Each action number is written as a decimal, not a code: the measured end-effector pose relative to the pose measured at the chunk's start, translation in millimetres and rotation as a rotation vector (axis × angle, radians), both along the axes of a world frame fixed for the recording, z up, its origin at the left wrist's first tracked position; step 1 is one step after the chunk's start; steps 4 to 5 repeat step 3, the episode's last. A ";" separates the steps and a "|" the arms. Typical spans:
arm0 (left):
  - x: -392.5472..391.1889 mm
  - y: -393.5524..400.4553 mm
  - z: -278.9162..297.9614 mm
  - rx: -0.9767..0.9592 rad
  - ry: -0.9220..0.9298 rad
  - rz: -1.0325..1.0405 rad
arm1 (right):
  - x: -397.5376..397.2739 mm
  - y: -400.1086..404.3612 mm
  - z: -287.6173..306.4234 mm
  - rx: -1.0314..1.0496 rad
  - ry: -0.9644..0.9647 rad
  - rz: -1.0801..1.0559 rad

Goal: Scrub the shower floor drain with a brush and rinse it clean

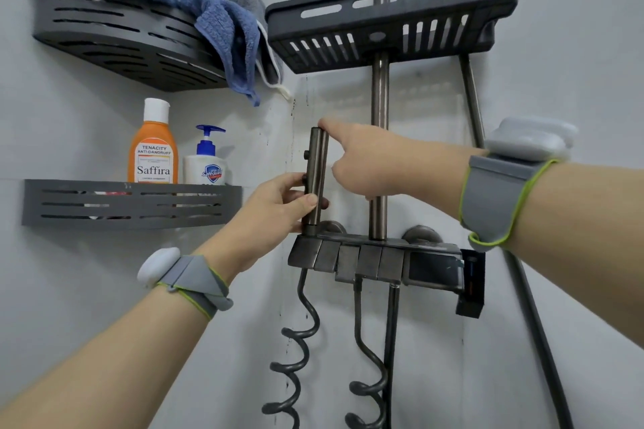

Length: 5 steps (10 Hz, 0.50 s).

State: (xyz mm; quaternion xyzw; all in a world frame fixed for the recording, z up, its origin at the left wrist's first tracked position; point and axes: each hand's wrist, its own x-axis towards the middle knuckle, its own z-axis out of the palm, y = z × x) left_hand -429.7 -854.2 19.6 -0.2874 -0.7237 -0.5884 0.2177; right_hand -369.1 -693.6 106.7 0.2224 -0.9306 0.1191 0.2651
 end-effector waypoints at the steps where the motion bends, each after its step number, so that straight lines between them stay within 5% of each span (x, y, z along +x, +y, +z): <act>1: 4.6 9.3 -8.5 0.100 -0.002 0.134 | 8.3 5.2 -10.8 -0.036 -0.108 0.026; 3: 22.1 25.3 -8.6 0.098 0.096 0.557 | 33.1 35.3 -32.1 0.014 -0.083 0.066; 5: 22.1 25.3 -8.6 0.098 0.096 0.557 | 33.1 35.3 -32.1 0.014 -0.083 0.066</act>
